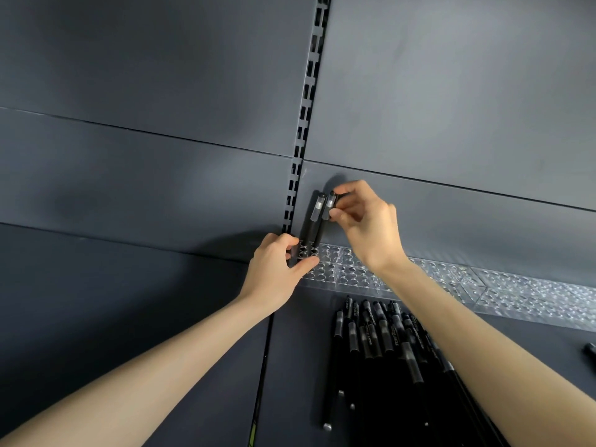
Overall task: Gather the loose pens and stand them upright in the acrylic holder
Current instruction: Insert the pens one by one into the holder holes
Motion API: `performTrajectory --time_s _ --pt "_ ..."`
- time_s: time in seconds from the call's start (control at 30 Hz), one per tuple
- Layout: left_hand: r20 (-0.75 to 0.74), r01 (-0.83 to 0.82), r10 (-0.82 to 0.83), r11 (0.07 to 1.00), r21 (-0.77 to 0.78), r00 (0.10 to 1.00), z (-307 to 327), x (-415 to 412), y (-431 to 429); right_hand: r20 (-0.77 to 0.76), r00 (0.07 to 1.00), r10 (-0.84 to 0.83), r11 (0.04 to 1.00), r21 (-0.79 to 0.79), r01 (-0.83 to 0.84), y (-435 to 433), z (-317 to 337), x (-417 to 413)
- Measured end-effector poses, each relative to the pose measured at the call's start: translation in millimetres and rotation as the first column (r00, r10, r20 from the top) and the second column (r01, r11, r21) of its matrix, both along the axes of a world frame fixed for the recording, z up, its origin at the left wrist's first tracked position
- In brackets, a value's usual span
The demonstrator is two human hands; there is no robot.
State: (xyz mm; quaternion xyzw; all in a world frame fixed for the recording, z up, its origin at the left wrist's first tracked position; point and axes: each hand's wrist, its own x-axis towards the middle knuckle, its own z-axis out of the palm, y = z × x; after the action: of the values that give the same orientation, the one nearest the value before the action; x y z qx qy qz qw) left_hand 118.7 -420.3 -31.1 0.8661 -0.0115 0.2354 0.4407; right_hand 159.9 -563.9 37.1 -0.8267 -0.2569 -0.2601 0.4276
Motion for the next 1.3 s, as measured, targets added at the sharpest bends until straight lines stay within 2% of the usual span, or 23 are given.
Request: performTrajectory --time_s 0.37,0.63,0.8,0.97,1.13,1.23,1.3 --pt "-0.02 -0.017 0.017 0.999 0.03 1.0 3 -4 -1 0.004 0.999 -0.046 0.999 -0.021 0.046 0 -10 -1" --pt "-0.093 -0.062 0.073 0.992 0.111 0.993 11 -30 -11 0.0 0.995 -0.096 0.995 -0.025 0.096 -15 -10 -21" --pt "-0.184 0.055 -0.02 0.98 0.189 0.983 20 -72 -30 -0.078 0.996 -0.044 0.999 -0.011 0.043 -43 -17 -55" --pt "-0.329 0.134 -0.039 0.953 0.271 0.943 16 -108 -60 -0.178 0.984 0.0 0.974 -0.222 -0.041 -82 -30 -82" --pt "-0.37 0.057 0.073 0.943 0.329 0.926 11 -127 -81 -0.277 0.96 0.026 0.854 -0.493 -0.165 -110 -39 -106" --pt "-0.403 0.017 0.113 0.952 0.306 0.908 7 -132 -89 -0.306 0.952 -0.025 0.773 -0.609 -0.175 -119 -46 -114" --pt "-0.429 0.004 0.11 0.966 0.257 0.897 8 -132 -92 -0.306 0.952 -0.03 0.764 -0.621 -0.175 -121 -49 -116"
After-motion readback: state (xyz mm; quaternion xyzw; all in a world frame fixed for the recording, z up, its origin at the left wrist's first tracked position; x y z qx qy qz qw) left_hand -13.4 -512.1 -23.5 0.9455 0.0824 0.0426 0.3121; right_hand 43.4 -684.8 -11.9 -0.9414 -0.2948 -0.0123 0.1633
